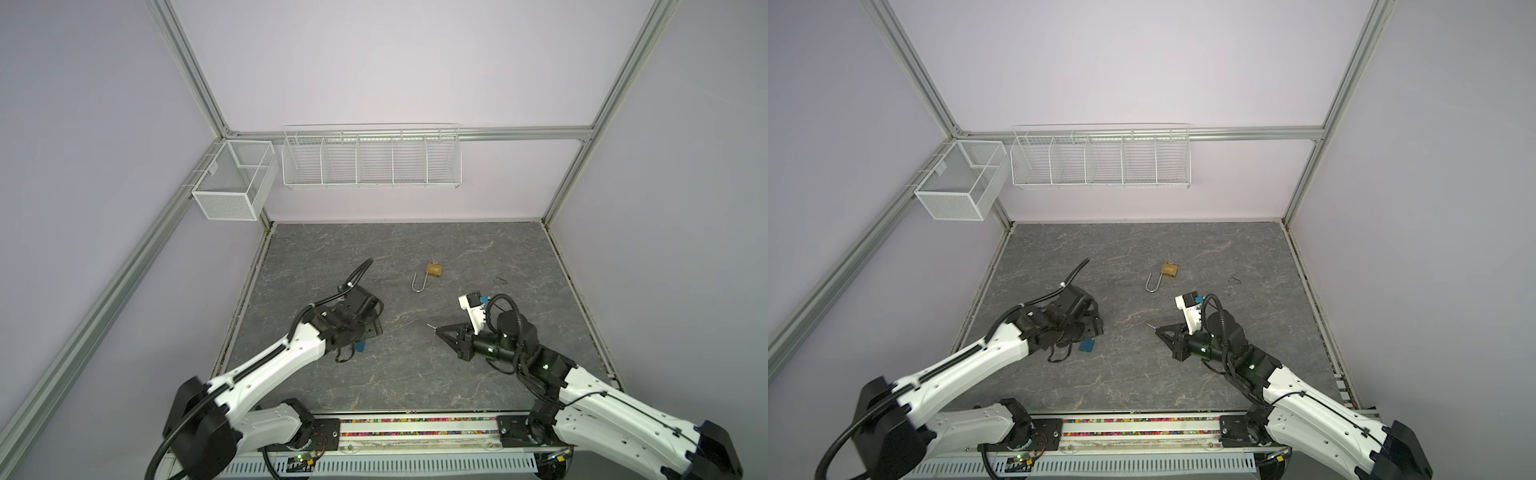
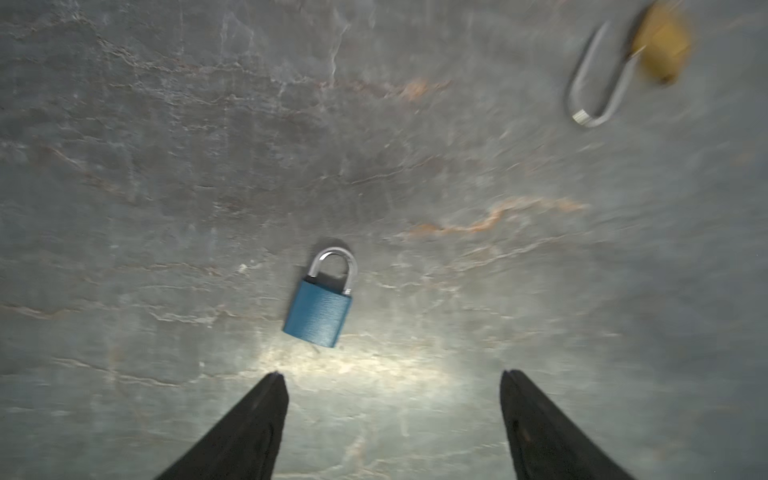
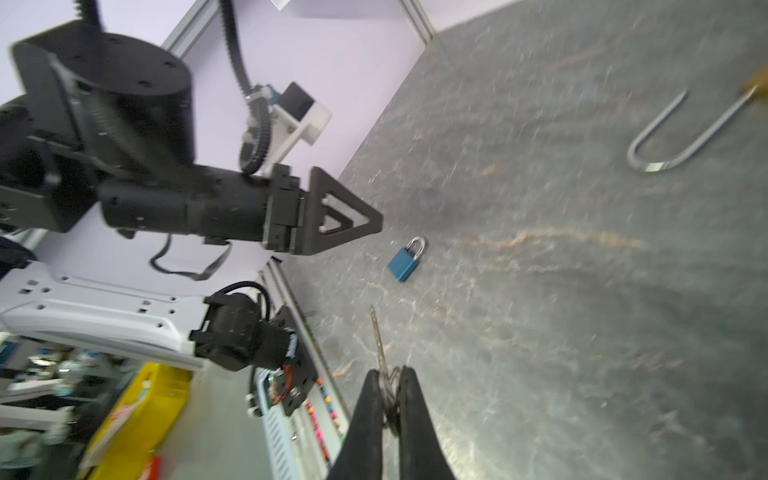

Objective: Unlock with the key

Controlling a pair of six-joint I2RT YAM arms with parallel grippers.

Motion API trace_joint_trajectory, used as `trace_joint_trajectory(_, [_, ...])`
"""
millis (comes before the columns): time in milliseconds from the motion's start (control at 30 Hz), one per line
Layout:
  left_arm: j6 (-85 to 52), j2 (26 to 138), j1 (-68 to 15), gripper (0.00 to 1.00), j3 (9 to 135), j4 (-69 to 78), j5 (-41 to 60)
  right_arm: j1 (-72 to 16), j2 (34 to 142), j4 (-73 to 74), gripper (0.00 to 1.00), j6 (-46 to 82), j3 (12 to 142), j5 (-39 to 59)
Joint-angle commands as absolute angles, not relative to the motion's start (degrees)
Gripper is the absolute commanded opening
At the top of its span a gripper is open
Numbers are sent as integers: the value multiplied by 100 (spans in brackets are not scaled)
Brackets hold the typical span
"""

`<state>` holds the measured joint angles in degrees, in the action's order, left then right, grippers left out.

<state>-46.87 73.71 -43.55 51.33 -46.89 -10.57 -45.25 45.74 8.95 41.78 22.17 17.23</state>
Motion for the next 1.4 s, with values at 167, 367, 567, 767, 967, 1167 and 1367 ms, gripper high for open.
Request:
trace_joint_trajectory(167, [-3715,7595,-4386,77,4724,-5053,-1239,-4487,3468,1128,6,5581,1576,1947])
trace_joint_trajectory(367, [-3417,8082,-4377,73,4686,-4154,-1374,-4474,3275,668,6,5344,1673,1918])
trace_joint_trajectory(567, [-3330,8735,-4273,66,4838,-4060,-1489,-4474,3119,513,6,5302,1696,1864])
trace_joint_trajectory(767, [-3119,8957,-3991,64,4715,-3552,-989,-4474,3032,336,6,5225,1714,1871])
trace_joint_trajectory(967, [-3228,9231,-3911,54,4780,-3524,-785,-4475,3009,325,6,5229,1714,1833])
trace_joint_trajectory(1167, [-3528,8730,-3903,51,4199,-3388,-589,-4474,3024,296,6,5195,1749,1837])
trace_joint_trajectory(1367, [-3590,8500,-3908,54,3916,-3333,-313,-4474,3171,360,6,5175,1811,1900])
